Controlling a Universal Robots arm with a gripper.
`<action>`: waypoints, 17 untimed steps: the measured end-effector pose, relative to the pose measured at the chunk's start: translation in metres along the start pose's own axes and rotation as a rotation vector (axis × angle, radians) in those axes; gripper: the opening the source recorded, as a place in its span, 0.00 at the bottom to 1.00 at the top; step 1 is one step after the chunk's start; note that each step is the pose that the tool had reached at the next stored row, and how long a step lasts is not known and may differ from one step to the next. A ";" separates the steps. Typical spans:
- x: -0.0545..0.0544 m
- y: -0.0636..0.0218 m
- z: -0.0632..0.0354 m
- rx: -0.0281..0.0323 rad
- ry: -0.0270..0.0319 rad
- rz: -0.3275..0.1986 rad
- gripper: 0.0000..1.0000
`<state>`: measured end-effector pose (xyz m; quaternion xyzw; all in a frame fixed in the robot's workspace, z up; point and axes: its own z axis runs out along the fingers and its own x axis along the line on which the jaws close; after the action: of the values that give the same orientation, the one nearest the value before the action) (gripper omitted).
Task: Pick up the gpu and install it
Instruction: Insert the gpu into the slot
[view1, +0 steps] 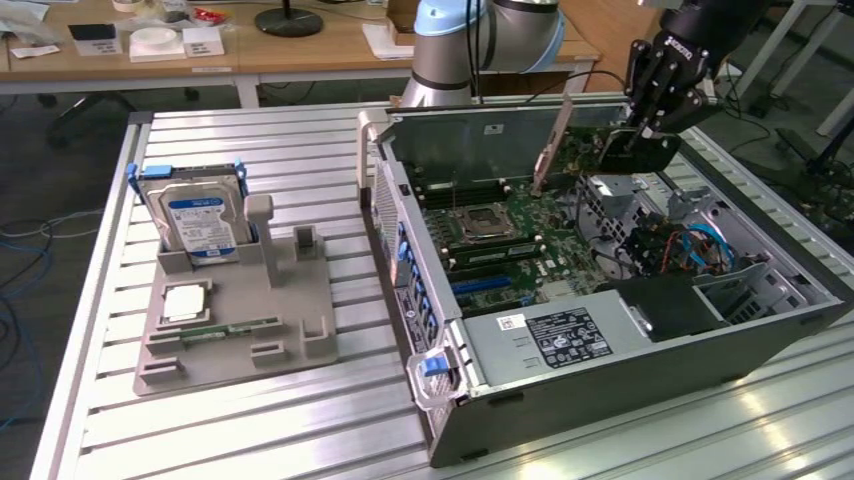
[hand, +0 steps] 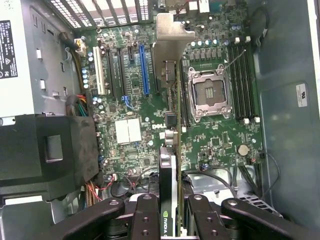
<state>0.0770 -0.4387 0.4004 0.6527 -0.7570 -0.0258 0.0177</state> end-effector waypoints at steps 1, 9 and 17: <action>0.000 0.0001 0.0001 0.0000 -0.0001 0.000 0.26; 0.000 0.0010 0.0004 0.0000 -0.0001 0.000 0.26; 0.000 0.0011 0.0004 0.0001 -0.0002 0.000 0.26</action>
<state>0.0759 -0.4387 0.4000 0.6526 -0.7571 -0.0258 0.0176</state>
